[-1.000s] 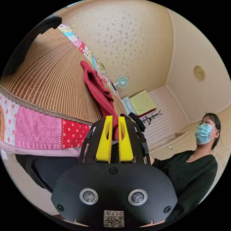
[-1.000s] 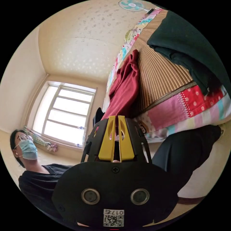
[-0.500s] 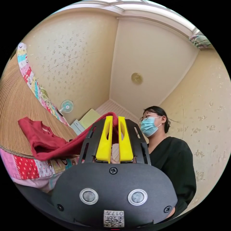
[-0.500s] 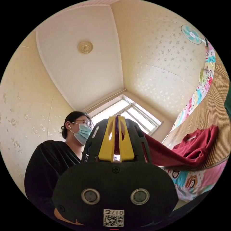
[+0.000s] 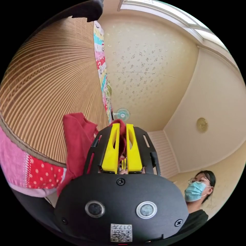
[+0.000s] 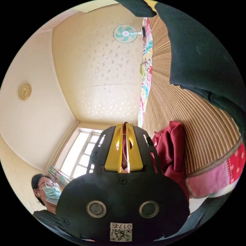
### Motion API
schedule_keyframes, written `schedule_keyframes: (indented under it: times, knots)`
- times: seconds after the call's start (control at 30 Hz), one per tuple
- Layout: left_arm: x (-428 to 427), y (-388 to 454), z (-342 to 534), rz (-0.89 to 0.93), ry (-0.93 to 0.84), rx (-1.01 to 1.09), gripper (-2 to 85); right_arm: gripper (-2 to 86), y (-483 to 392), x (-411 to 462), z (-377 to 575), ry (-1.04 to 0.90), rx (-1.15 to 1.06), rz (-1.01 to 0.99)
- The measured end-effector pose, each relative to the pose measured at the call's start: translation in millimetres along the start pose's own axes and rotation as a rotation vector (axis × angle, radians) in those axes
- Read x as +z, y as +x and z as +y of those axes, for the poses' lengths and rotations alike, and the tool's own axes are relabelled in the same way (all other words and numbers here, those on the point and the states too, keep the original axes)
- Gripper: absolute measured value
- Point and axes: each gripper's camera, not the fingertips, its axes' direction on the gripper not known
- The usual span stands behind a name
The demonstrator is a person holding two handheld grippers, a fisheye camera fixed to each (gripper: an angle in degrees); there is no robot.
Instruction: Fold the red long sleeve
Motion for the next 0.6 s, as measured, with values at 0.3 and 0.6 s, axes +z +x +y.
schedule_keyframes:
  times: [0.3, 0.6]
  knots:
    - [29, 11, 45, -0.414, -0.045, 0.25, 16.3, 3.4, 6, 89, 39, -0.089, -0.291, 0.361]
    - [48, -12, 143, -0.528, -0.253, 0.183, 17.0, 4.2, 2, 204, 156, -0.351, -0.538, 0.503]
